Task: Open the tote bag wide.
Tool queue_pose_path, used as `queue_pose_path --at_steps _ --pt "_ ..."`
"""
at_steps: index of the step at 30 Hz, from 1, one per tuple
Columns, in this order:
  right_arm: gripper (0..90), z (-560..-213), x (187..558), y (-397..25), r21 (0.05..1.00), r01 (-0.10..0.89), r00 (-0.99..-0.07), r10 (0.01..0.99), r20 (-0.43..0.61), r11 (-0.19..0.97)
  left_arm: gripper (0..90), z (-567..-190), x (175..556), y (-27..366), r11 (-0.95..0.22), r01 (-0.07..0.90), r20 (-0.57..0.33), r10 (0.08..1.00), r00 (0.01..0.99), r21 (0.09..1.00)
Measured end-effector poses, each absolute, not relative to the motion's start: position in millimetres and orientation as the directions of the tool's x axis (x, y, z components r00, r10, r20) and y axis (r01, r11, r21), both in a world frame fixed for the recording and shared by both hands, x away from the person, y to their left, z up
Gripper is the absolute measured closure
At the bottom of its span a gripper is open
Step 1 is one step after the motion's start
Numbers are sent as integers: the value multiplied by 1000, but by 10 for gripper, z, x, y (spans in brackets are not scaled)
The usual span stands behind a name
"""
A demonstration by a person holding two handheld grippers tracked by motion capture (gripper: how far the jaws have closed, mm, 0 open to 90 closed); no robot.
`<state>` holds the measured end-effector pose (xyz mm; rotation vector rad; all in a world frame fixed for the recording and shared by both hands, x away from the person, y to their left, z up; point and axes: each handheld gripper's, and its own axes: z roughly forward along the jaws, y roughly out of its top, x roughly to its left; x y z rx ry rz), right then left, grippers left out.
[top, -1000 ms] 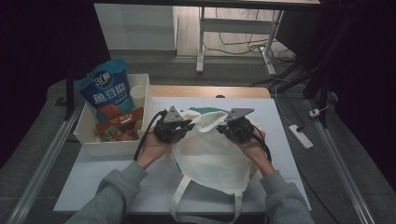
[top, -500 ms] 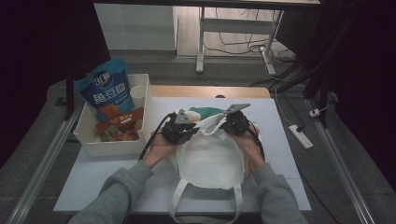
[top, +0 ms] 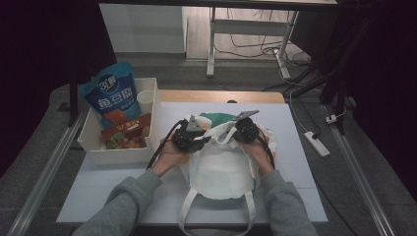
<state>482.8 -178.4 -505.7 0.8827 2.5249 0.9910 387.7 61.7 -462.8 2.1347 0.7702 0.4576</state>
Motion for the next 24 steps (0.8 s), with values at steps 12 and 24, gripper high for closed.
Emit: queue_pose_path --at_steps 12,24 --pt "586 -4822 4587 -1806 697 426 -801 599 -6 577 522 -4629 3888 644 -494 375 55 658 751 784" --pt "431 -4551 3555 -1868 724 348 -892 448 61 596 492 -4633 3904 550 -519 375 65 646 761 768"
